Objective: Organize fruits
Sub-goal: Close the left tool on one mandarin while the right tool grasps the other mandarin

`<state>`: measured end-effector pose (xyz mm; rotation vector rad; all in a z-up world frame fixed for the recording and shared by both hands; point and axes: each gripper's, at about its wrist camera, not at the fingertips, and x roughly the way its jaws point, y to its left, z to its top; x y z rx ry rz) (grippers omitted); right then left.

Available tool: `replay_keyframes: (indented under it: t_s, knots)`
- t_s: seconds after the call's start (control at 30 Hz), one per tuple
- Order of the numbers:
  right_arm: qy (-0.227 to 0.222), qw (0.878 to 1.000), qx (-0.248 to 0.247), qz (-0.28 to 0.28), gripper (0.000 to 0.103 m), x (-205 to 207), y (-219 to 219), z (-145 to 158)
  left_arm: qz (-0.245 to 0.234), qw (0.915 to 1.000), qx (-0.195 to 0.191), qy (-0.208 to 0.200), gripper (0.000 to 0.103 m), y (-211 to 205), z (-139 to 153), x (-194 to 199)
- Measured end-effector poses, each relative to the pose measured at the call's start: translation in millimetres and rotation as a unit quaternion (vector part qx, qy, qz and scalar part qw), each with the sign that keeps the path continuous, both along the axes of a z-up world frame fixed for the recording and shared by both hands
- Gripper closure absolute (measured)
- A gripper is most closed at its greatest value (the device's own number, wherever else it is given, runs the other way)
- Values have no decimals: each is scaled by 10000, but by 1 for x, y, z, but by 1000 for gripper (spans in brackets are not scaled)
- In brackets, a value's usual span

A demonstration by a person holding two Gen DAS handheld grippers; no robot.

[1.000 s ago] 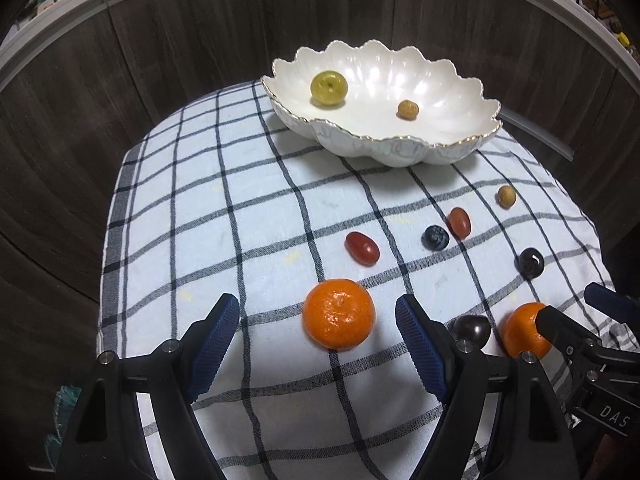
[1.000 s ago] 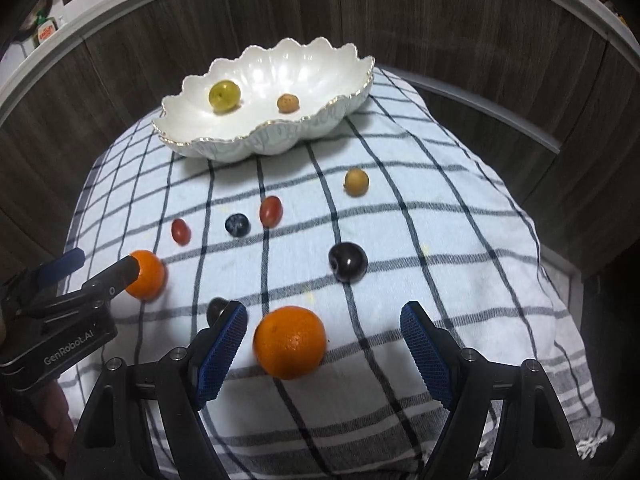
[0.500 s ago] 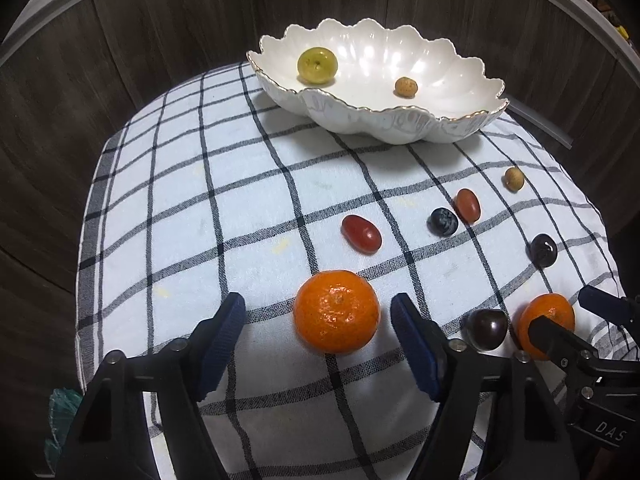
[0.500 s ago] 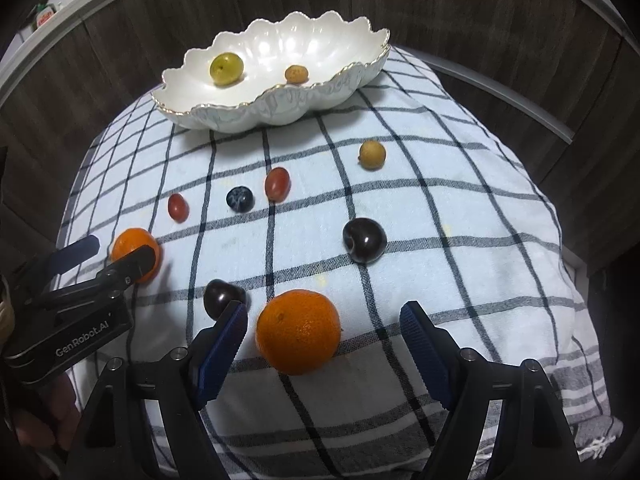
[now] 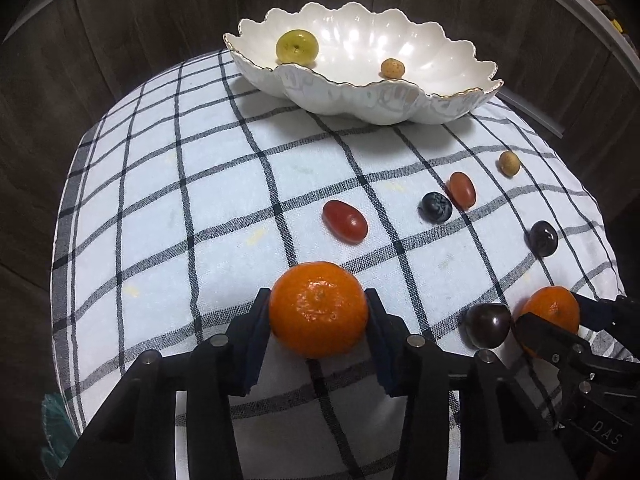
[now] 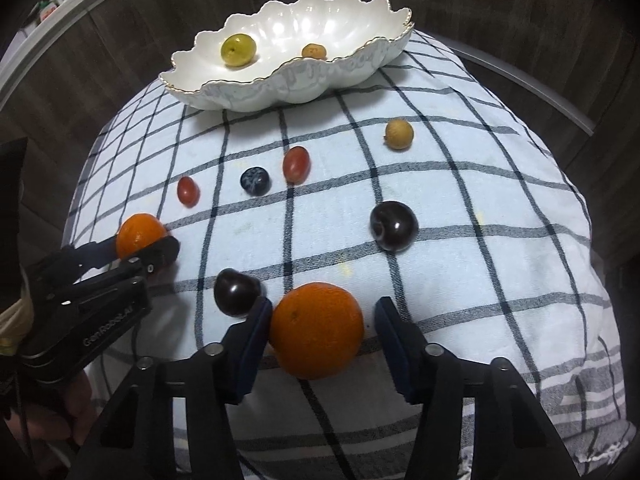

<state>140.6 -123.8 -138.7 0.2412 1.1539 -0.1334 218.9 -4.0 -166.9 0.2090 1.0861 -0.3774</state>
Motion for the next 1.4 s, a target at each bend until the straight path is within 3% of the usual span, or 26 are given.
replay_keyframes:
  t_s: [0.83,1.4]
  knots:
    - [-183,9998,123,-17,58,-3,-10,11,199,9998,44,-90,61,3,29,-15]
    - [-575,9980,-56,257,58,-3,-10,35,353,9991,1,-235,61,-3,50,-21]
